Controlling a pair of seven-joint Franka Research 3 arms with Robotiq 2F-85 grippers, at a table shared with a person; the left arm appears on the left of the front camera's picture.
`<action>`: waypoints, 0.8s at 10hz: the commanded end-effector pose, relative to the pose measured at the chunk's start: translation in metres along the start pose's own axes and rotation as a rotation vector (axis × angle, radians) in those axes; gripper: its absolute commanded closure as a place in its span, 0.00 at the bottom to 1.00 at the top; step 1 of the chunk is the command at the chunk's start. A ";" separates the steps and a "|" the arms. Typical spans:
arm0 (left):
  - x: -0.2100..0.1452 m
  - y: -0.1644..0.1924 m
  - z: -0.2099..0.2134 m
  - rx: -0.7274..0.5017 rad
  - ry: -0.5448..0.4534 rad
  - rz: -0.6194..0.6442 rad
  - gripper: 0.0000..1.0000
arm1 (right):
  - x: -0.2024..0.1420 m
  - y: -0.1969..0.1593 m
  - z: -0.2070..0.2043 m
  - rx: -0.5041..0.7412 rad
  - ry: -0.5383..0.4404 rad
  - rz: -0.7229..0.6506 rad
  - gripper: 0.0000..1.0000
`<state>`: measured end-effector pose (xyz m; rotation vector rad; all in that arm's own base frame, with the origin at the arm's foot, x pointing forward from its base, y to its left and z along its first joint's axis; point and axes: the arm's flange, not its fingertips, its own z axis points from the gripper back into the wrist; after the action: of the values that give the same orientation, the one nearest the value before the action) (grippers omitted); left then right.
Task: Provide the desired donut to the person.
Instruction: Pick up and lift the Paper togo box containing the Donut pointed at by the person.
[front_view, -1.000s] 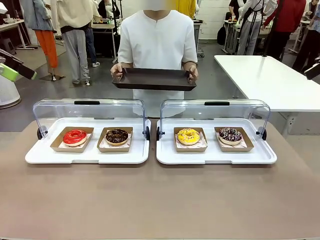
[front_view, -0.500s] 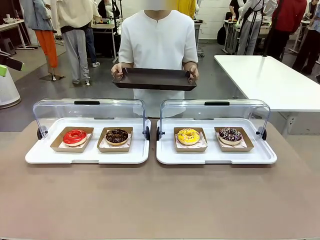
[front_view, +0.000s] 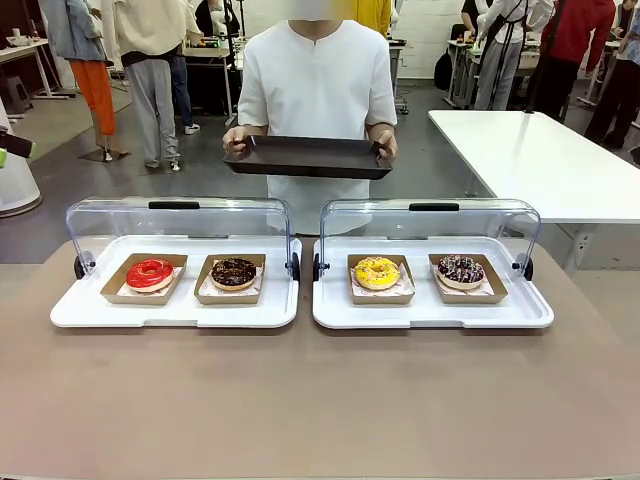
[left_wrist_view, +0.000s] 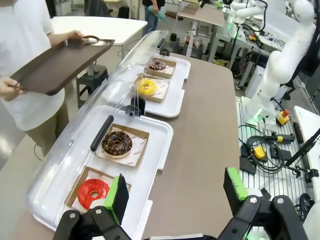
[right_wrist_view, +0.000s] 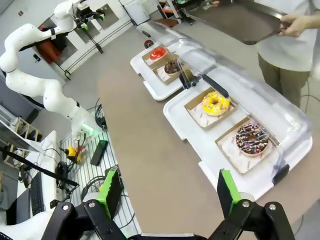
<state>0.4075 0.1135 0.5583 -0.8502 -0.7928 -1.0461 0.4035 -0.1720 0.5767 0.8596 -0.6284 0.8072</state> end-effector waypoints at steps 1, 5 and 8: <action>-0.010 -0.004 0.007 0.011 -0.016 0.019 0.00 | -0.006 0.004 -0.004 0.010 0.012 0.013 0.00; -0.010 -0.001 0.011 0.018 -0.008 0.023 0.00 | 0.000 0.001 -0.002 0.010 0.004 0.001 0.00; -0.010 -0.001 0.011 0.018 -0.008 0.023 0.00 | 0.000 0.001 -0.002 0.010 0.004 0.001 0.00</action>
<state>0.4012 0.1273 0.5540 -0.8348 -0.7805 -1.0182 0.4028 -0.1714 0.5764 0.8638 -0.6194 0.8112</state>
